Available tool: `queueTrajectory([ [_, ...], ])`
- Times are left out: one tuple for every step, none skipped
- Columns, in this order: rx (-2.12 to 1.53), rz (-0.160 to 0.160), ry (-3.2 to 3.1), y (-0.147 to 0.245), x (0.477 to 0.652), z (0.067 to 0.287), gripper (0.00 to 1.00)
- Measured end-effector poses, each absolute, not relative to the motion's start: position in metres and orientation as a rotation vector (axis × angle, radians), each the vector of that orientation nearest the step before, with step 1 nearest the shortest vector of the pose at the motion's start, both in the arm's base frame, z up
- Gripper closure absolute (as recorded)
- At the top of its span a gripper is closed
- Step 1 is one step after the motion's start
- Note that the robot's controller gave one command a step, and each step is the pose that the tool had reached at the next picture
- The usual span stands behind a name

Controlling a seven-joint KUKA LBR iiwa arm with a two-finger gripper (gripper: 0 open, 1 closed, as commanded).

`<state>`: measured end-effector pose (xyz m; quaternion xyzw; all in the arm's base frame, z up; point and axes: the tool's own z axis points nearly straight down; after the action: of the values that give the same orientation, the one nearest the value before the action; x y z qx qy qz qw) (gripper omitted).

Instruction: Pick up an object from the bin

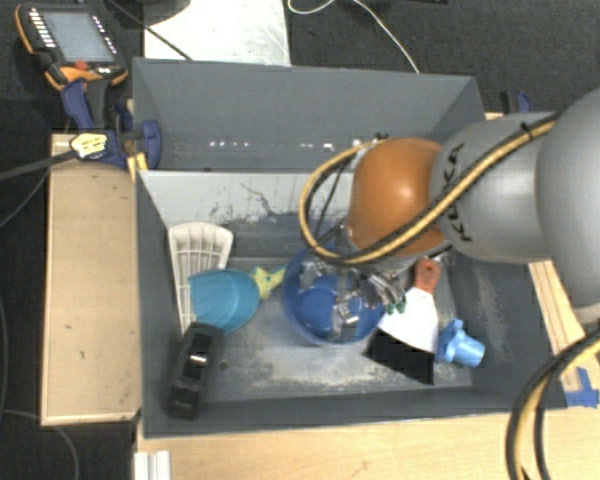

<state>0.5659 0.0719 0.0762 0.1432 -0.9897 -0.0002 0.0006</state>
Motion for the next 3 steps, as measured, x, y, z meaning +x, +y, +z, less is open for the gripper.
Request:
queueTrajectory([
  [0.447,-0.002,-3.109,0.0724,0.5661,0.0763,1.0],
  [0.445,-0.001,-3.109,0.0719,0.5659,0.0762,0.0],
  [0.46,-0.002,-3.107,0.0724,0.5661,0.0763,1.0],
])
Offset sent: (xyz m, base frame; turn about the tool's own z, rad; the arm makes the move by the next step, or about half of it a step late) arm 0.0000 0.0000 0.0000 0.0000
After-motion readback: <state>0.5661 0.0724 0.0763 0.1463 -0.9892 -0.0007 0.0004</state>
